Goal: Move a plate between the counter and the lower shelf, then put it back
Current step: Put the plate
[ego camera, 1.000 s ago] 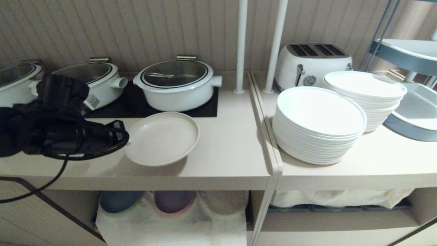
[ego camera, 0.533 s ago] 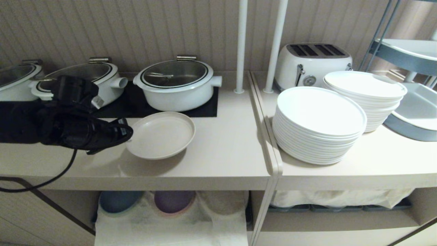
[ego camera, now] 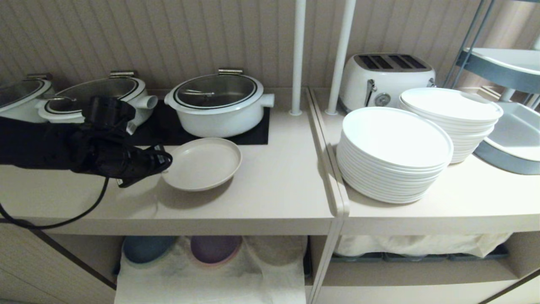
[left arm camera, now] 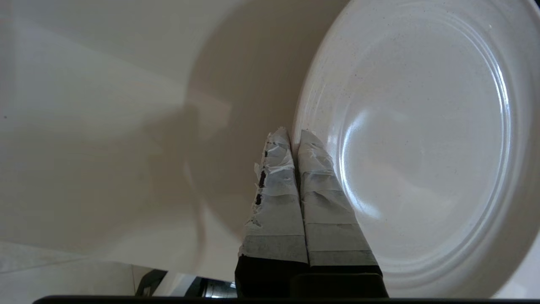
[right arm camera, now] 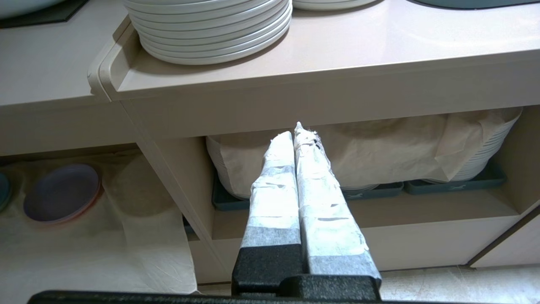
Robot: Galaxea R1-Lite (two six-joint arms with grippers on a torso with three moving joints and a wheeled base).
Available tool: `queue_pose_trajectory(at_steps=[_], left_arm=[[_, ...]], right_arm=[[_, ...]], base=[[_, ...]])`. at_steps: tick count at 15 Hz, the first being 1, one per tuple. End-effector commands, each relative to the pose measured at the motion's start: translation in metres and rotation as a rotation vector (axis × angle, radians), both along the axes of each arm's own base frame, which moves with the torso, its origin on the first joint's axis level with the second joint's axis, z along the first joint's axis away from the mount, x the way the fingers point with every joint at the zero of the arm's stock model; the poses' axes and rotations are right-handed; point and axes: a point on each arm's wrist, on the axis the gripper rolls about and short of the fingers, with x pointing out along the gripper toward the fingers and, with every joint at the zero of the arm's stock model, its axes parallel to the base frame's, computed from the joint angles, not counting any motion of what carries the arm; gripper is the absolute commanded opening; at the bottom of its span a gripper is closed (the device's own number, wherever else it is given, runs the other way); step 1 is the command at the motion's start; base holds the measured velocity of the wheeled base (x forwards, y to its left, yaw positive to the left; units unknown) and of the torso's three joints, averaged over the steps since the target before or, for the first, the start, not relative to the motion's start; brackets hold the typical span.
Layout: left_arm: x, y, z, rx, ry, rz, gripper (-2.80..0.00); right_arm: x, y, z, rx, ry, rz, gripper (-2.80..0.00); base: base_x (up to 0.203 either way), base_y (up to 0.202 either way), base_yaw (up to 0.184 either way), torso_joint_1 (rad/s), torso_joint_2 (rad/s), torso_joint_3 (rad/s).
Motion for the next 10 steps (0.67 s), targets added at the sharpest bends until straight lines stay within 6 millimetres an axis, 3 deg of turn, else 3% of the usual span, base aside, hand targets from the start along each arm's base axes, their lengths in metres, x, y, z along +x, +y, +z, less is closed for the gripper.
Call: queue_pose_trajectory(at_steps=[1, 10], left_arm=[[0.004, 0.0, -0.007, -0.003, 0.02, 0.003, -2.8], [0.009, 0.0, -0.017, 0.002, 0.05, 0.033, -2.8]], right_arm=[[0.0, 0.0, 0.0, 0.0, 0.0, 0.0, -2.8], [0.0, 0.0, 0.0, 0.0, 0.0, 0.0, -2.8]], base=[[0.0, 0.0, 0.0, 0.0, 0.0, 0.0], [0.0, 0.0, 0.0, 0.0, 0.0, 0.0]])
